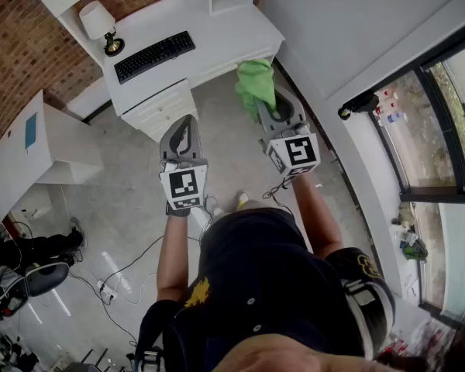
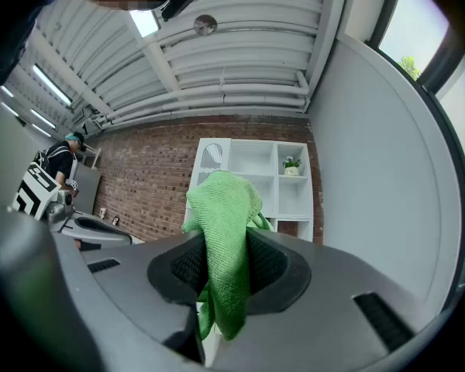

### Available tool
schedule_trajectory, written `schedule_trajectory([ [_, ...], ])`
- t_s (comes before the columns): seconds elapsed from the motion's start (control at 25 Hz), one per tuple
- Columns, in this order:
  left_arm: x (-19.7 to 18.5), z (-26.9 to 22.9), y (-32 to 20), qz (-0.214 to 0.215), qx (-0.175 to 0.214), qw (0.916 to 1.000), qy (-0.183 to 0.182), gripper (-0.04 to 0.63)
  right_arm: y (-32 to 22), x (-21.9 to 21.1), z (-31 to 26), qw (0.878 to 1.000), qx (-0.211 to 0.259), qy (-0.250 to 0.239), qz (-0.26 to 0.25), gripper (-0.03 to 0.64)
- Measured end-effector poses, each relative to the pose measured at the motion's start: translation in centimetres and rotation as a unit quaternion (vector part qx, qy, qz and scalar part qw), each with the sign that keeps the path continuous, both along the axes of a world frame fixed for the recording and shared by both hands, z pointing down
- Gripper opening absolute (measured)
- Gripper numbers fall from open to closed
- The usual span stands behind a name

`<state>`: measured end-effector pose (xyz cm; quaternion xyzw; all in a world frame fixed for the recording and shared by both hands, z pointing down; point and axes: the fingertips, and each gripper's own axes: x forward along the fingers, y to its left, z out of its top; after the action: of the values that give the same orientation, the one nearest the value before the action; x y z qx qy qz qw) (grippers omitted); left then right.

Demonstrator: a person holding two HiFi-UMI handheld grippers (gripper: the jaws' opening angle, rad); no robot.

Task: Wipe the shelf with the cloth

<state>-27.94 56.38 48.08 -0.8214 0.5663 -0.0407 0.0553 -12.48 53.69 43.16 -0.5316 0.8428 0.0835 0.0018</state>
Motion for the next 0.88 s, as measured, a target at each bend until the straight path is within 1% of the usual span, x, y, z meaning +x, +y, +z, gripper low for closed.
schedule_trajectory([
  [0.12,-2.3,0.1,-1.0,-0.009,0.007,0.9997,-0.022,0.018,0.1,-0.7,-0.6,1.0,0.016,0.017,0.011,0.098],
  [0.2,-2.9,0.4,-1.0,-0.003,0.0,0.9999,-0.014,0.018,1.0,-0.5,-0.5,0.999,0.016,0.021,0.026,0.098],
  [0.32,-2.7,0.1,-0.9,0.02,-0.005,0.9998,-0.001,0.018,1.7,0.1,-0.8,0.999,0.019,0.019,0.045,0.098],
  [0.48,-0.3,0.4,-1.4,0.039,-0.014,0.9991,-0.001,0.018,1.3,1.4,-1.3,0.999,0.024,-0.012,0.044,0.098],
  [0.56,1.2,0.8,-2.7,0.044,-0.019,0.9989,-0.002,0.018,0.2,2.5,-1.1,0.999,0.022,-0.02,0.041,0.099],
  [0.76,4.9,1.3,-8.1,0.043,-0.023,0.9986,-0.018,0.018,-4.5,6.6,-0.2,0.999,0.02,-0.022,0.042,0.101],
  [0.88,7.9,1.6,-12.7,0.031,-0.028,0.9986,-0.033,0.018,-9.2,10.0,0.6,0.999,0.016,-0.028,0.035,0.101],
])
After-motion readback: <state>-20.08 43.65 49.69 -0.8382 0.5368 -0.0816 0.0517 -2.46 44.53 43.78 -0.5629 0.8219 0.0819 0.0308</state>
